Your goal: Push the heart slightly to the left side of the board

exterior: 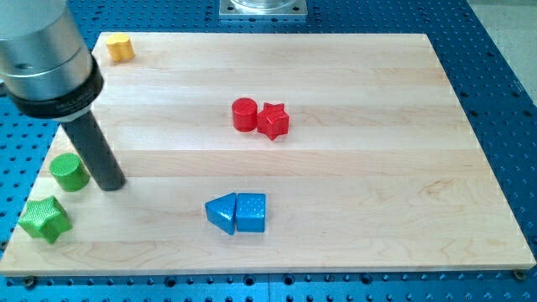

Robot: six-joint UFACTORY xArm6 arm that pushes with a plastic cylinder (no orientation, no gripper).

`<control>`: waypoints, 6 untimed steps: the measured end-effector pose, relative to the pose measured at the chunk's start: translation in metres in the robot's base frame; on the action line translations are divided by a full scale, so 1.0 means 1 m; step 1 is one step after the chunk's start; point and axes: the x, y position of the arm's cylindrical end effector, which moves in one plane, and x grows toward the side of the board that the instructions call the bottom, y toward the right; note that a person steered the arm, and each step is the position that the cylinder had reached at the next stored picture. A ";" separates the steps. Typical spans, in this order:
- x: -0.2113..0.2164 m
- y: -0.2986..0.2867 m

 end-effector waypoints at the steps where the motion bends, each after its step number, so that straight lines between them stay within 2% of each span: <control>1: -0.035 0.030; 2: -0.112 0.041; 4: -0.310 0.070; 5: -0.313 0.044; 6: -0.313 -0.020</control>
